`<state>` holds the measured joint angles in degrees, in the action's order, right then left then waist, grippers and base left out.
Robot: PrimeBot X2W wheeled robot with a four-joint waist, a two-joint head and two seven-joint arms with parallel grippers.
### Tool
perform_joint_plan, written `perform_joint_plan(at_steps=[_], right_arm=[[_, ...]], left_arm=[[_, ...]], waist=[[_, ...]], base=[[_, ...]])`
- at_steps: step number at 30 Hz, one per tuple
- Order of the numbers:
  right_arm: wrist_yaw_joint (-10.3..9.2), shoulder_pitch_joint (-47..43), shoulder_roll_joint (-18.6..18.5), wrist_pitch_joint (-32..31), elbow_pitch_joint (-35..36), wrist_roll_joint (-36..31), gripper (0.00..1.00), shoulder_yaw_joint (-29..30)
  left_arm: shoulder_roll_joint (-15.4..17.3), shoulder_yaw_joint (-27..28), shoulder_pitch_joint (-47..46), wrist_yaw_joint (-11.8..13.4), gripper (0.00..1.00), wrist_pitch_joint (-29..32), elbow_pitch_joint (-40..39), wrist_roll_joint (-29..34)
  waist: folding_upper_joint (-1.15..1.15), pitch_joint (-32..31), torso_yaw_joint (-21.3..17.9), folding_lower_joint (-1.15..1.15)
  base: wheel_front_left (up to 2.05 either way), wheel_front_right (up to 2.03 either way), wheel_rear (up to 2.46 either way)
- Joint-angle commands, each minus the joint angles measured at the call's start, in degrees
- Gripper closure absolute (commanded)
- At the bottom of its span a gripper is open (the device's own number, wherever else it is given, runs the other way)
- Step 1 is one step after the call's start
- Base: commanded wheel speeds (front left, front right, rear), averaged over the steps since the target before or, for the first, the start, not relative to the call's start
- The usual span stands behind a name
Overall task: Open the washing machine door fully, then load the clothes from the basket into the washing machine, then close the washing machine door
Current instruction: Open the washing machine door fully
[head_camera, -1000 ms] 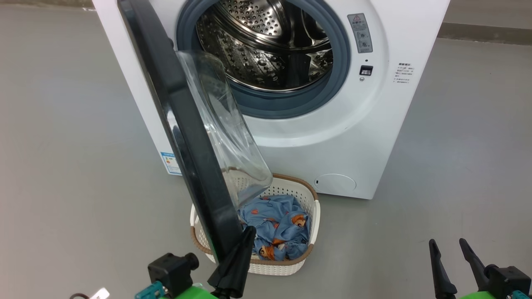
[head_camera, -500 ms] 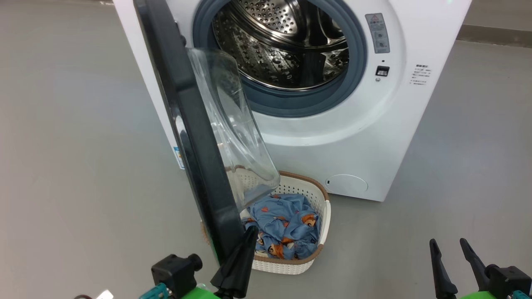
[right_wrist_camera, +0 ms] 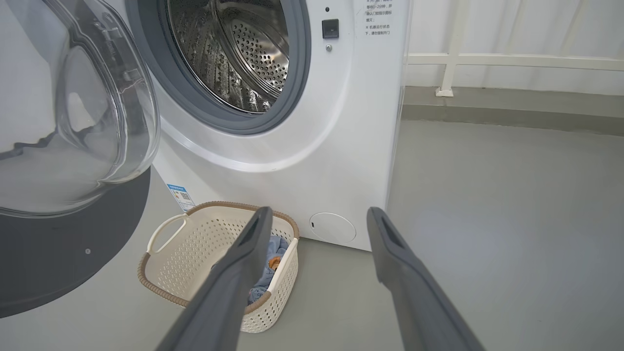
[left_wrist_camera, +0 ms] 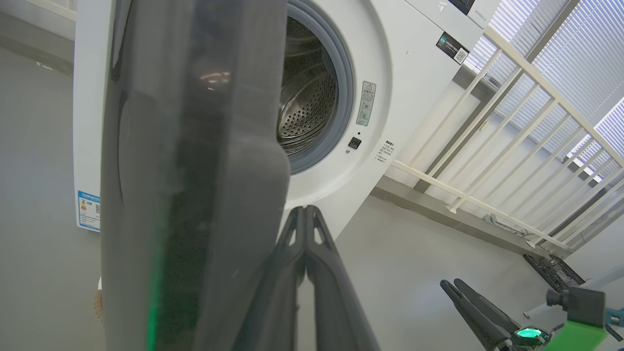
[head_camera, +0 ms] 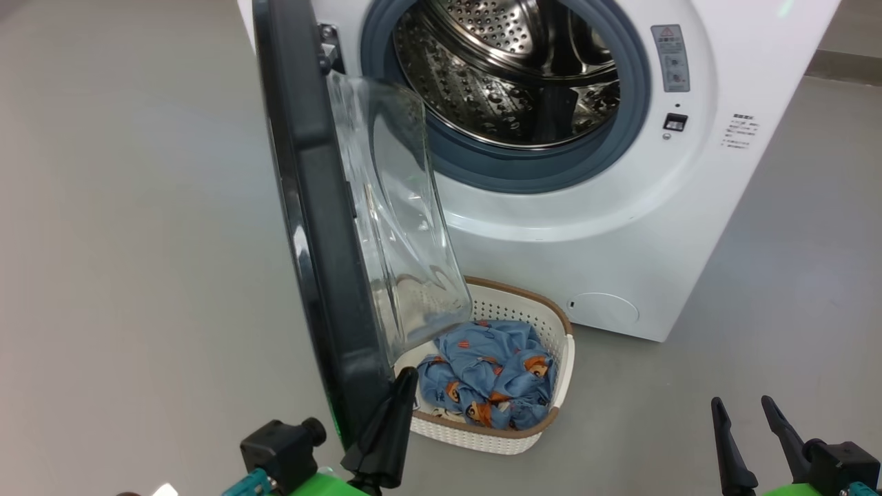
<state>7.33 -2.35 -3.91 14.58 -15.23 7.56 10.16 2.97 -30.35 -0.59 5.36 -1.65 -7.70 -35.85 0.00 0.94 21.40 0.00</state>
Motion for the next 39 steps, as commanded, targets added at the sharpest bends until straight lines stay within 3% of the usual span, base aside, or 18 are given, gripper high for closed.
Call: perform_joint_plan(at_steps=[1, 20, 39], right_arm=[[0.16, 0.62, -0.9, 0.41, 1.18, 0.32, 0.0, -1.28], [0.16, 0.08, -1.05, 0.41, 0.78, 0.57, 0.0, -2.17], [0.16, -0.57, -1.28, 0.41, 0.24, 0.79, 0.0, -3.84]], left_arm=[[0.44, 3.35, -2.79, 1.21, 1.0, -0.92, -1.73, 0.3], [3.54, 8.32, -2.39, 4.45, 1.0, -1.46, -0.7, 0.4], [7.45, 18.86, -9.16, 6.07, 1.0, -5.65, 11.67, -1.93]], waist=[[0.0, 0.05, 0.92, 0.0], [0.0, -0.38, 5.3, 0.0], [0.0, 0.73, 4.8, 0.0]], base=[[0.0, 0.0, 0.0], [0.0, 0.0, 0.0], [0.0, 0.0, 0.0]])
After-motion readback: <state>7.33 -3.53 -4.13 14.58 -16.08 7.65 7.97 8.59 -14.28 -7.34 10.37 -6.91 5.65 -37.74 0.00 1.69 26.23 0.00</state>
